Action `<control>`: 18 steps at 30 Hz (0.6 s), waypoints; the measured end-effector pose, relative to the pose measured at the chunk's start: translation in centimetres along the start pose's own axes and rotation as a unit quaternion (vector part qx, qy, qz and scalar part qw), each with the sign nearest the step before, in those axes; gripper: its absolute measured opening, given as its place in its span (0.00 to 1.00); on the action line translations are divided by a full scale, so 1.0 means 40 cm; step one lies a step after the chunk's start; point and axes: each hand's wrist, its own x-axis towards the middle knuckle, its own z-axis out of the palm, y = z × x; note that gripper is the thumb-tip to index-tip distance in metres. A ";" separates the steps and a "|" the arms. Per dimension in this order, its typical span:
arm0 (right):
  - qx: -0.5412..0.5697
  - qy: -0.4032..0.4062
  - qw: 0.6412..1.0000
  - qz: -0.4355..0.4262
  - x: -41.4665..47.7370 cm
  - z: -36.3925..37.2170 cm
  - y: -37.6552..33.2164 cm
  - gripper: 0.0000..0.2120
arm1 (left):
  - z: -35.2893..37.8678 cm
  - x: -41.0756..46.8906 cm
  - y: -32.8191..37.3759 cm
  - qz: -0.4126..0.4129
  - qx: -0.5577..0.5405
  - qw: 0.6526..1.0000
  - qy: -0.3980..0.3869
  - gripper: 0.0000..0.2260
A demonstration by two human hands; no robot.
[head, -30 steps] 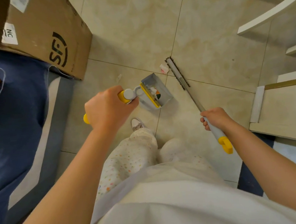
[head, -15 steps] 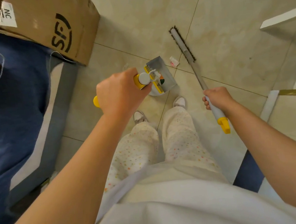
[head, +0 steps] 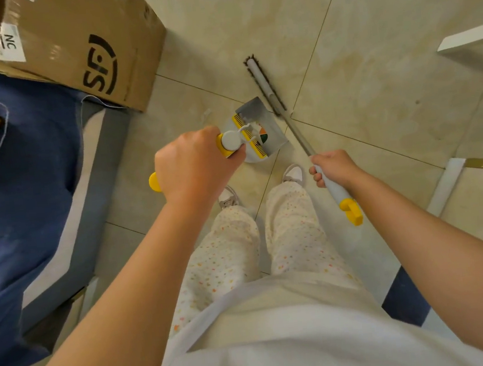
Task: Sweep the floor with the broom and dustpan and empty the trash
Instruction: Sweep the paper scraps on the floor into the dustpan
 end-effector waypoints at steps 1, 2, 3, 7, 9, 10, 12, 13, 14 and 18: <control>0.049 -0.015 0.999 0.012 -0.011 -0.002 -0.004 0.06 | 0.001 0.002 0.001 0.000 0.001 1.000 0.002 0.21; 0.090 -0.030 0.995 0.024 -0.028 0.000 -0.002 0.07 | 0.002 0.001 -0.005 -0.002 0.002 1.000 0.003 0.21; 0.114 -0.043 0.992 0.030 -0.045 -0.003 0.003 0.08 | 0.004 -0.002 -0.008 -0.004 0.003 1.000 0.003 0.21; 0.058 -0.058 0.997 -0.006 -0.101 -0.028 0.049 0.11 | 0.010 -0.021 -0.021 0.000 0.002 1.000 0.006 0.22; 0.002 -0.042 0.998 -0.037 -0.095 -0.042 0.055 0.11 | 0.012 -0.025 -0.023 0.000 0.000 1.000 0.009 0.22; -0.026 -0.030 0.998 -0.049 -0.085 -0.050 0.052 0.11 | 0.012 -0.024 -0.022 0.001 0.001 1.000 0.010 0.23; -0.082 -0.005 0.994 -0.065 -0.052 -0.061 0.042 0.10 | 0.011 -0.017 -0.019 0.002 0.004 1.000 0.014 0.23; -0.106 0.007 0.992 -0.069 -0.034 -0.065 0.037 0.08 | 0.010 -0.012 -0.017 0.002 0.004 1.000 0.016 0.22; -0.124 0.018 0.990 -0.069 -0.017 -0.068 0.035 0.07 | 0.009 -0.008 -0.015 0.002 0.005 1.000 0.015 0.22; -0.101 0.023 0.994 -0.039 0.031 -0.049 0.028 0.06 | 0.010 -0.004 -0.011 0.000 0.012 1.000 0.015 0.22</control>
